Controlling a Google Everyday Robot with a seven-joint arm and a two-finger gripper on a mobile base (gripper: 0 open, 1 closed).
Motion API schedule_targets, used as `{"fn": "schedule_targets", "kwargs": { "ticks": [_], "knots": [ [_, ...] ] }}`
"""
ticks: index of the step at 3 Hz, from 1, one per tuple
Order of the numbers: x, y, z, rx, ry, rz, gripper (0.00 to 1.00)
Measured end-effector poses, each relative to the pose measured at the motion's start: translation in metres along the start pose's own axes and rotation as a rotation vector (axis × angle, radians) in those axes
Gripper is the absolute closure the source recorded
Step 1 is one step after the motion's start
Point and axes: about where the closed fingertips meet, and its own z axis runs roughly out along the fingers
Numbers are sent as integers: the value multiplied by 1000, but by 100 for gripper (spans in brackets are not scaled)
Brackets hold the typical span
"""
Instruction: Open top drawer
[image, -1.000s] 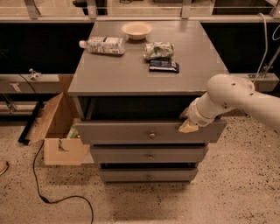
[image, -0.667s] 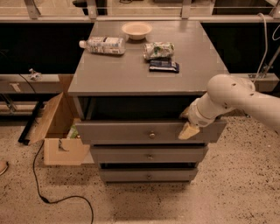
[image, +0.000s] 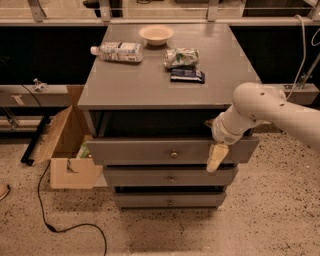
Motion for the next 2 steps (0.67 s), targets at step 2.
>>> {"fn": "schedule_targets", "kwargs": {
  "ticks": [2],
  "knots": [
    [7,15,-12,-101,49,-27,0]
  ]
}}
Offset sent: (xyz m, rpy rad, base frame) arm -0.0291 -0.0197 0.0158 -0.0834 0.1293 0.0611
